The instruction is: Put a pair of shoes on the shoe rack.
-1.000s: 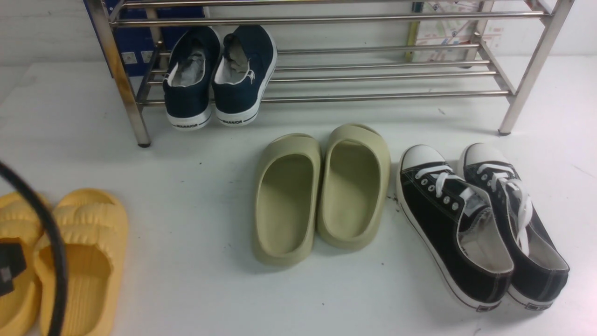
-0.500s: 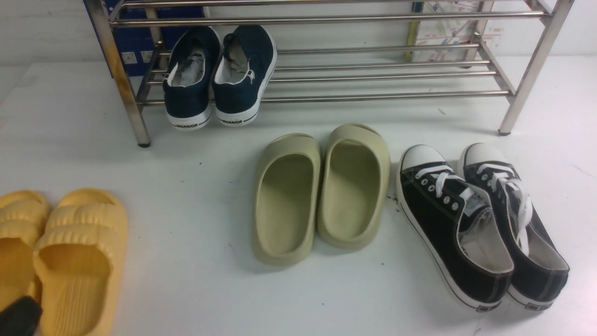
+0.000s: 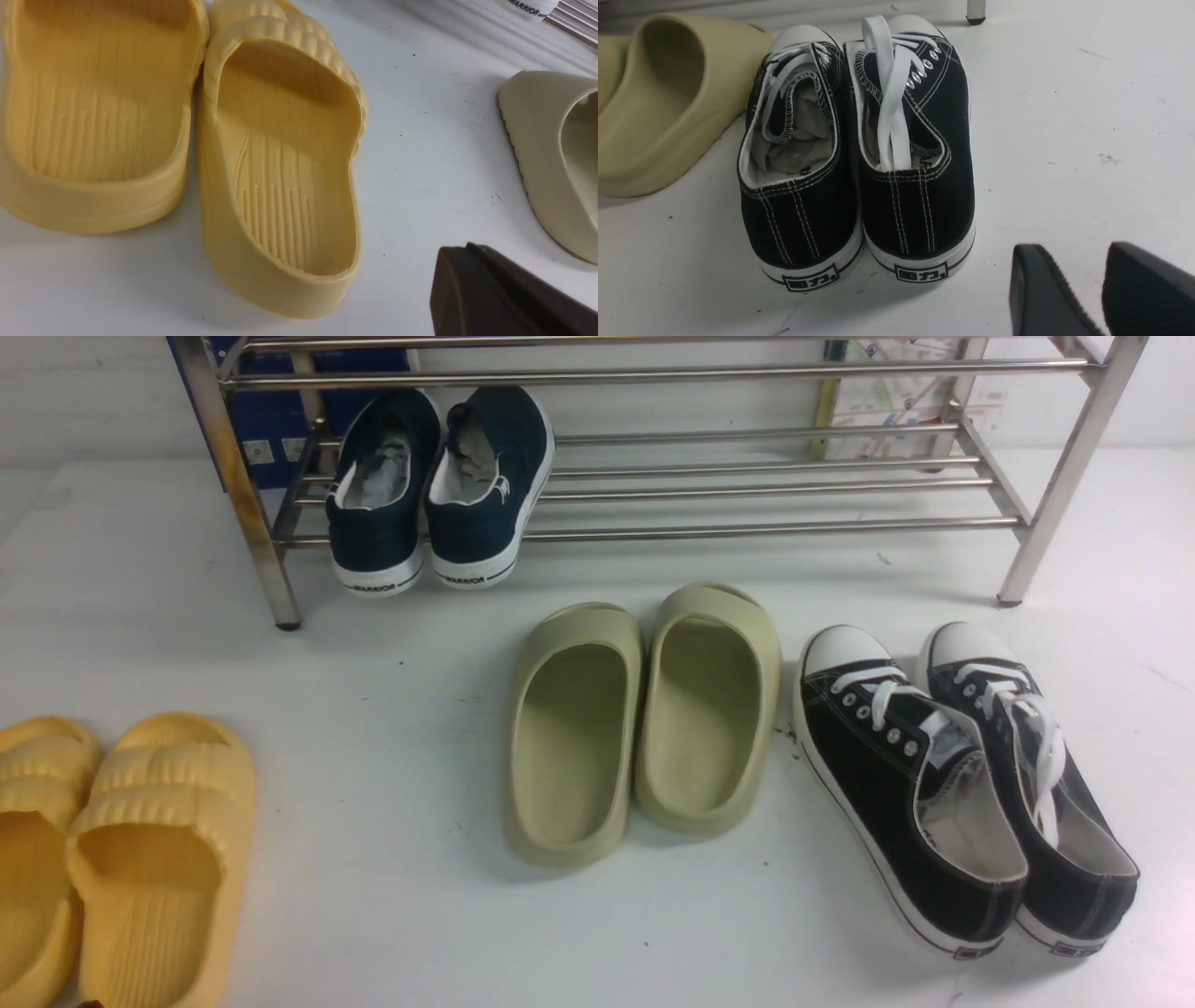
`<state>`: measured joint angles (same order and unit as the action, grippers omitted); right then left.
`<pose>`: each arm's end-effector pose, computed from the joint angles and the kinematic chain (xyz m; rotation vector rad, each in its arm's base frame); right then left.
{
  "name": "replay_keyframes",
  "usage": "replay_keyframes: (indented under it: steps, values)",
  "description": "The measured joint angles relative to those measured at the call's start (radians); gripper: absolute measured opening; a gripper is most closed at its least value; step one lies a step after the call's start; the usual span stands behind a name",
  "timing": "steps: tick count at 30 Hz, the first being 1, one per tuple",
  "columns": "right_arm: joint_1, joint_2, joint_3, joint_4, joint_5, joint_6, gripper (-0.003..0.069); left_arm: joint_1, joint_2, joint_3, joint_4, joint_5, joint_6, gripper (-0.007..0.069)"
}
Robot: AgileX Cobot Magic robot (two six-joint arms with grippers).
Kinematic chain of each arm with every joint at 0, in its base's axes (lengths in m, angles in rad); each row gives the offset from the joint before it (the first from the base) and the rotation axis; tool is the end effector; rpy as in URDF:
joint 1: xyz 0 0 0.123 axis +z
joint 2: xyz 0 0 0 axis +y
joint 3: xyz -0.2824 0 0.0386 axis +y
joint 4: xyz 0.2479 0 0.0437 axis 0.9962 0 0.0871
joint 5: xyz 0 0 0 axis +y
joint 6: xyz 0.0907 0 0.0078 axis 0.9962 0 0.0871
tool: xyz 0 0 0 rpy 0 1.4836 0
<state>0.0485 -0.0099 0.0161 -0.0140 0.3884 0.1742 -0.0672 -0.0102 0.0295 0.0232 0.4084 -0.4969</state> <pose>0.0521 0.0020 0.1733 0.1096 1.8773 0.1391 0.0516 -0.0026 0.1671 -0.3970 1.8860 -0.3566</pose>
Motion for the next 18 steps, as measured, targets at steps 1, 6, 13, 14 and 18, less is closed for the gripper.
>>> replay_keyframes:
  steps: [1,6,13,14,18]
  values:
    - [0.0,0.0,0.0,0.0,0.0,0.0,0.0246,0.0,0.0,0.0,0.0,0.0,0.0,-0.0001]
    - [0.0,0.0,0.0,0.0,0.0,0.0,0.0246,0.0,0.0,0.0,0.0,0.0,0.0,0.0]
    - [0.0,0.0,0.0,0.0,0.0,0.0,0.0246,0.0,0.0,0.0,0.001,-0.001,0.0,0.0002]
    - [0.0,0.0,0.0,0.0,0.0,0.0,0.0246,0.0,0.0,0.0,0.001,-0.001,0.0,0.0004]
    - [0.0,0.0,0.0,0.0,0.0,0.0,0.0246,0.0,0.0,0.0,0.001,-0.001,0.0,0.0007]
